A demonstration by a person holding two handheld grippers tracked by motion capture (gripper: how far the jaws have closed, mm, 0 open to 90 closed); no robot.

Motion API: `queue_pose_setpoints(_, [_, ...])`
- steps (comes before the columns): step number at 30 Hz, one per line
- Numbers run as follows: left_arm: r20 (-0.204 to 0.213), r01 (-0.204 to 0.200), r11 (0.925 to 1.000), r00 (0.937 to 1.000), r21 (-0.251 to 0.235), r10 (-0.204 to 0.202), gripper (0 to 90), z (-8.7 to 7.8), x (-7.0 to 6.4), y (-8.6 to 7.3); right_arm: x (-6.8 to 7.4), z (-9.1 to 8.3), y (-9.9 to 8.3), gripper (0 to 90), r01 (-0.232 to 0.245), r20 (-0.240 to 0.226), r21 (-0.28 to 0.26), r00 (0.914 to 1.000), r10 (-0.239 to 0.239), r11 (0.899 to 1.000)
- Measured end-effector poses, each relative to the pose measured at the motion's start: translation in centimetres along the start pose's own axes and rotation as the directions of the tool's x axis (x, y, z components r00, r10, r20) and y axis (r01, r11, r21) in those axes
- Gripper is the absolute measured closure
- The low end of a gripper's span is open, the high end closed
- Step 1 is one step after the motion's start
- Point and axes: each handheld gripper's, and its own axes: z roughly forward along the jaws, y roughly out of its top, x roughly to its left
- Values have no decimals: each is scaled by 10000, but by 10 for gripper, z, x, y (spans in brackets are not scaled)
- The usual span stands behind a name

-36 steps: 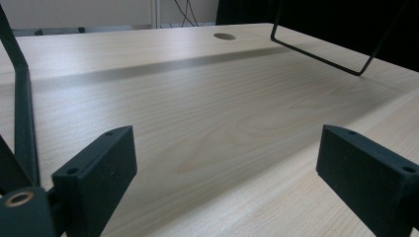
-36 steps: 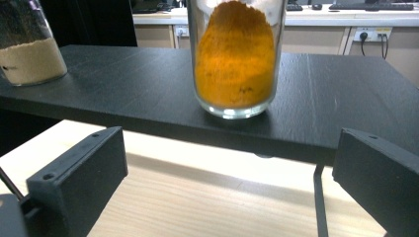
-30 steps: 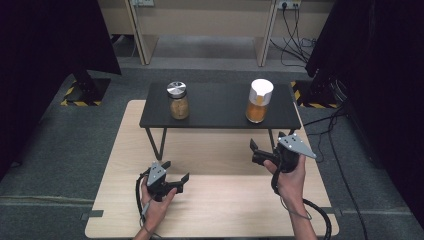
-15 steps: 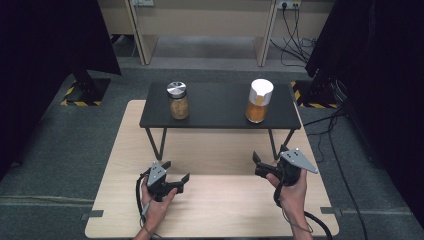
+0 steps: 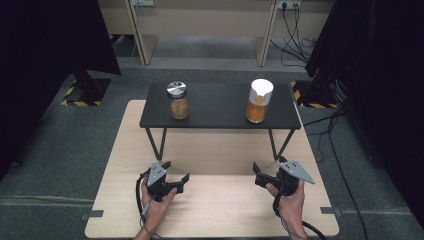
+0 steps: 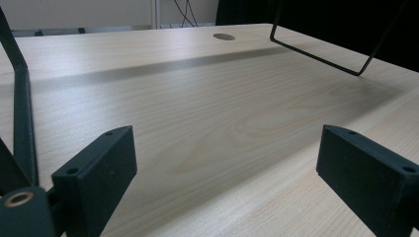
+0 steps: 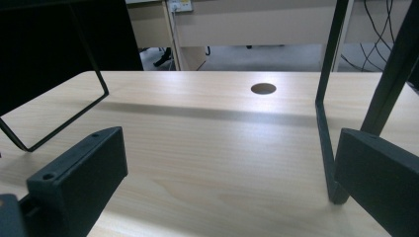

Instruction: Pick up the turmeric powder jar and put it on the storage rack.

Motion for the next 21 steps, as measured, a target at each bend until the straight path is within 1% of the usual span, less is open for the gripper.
queue_pose_setpoints(6, [-15, 2, 10000, 10000, -16, -2, 75, 0, 0, 0, -2, 1, -13, 4, -136, 72, 141, 9999, 135, 9998])
queue_pose_setpoints(15, [-32, 5, 10000, 10000, -23, -5, 75, 0, -1, 0, -3, 1, -38, 4, -425, 122, 147, 9990, 424, 9990])
queue_pose_setpoints(21, [-45, 20, 10000, 10000, -26, -20, 75, 0, -1, 0, -3, 1, -48, 4, -410, 120, 193, 9991, 408, 9990])
